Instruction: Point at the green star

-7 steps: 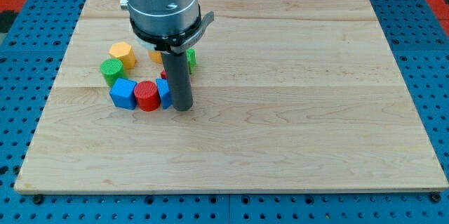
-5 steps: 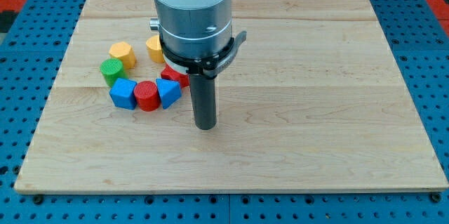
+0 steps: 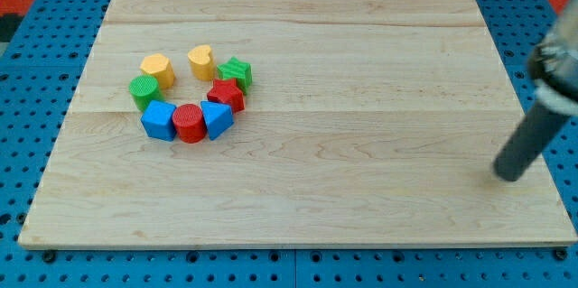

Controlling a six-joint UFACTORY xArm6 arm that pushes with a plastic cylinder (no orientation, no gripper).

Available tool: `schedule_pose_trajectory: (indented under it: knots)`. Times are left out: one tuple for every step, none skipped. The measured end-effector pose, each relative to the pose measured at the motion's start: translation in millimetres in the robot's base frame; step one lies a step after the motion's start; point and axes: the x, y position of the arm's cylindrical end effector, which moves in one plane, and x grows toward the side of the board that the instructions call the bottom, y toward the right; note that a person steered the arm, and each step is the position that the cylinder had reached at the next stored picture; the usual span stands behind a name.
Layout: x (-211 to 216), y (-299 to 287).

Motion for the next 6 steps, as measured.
schedule_pose_trajectory:
  knots:
    - [-13.7,63.0]
    - [-13.6,62.7]
    - [-15.7,15.8]
    - [-56.8,-11.4]
    - [-79.9,-69.3]
    - [-102.6,-130.2]
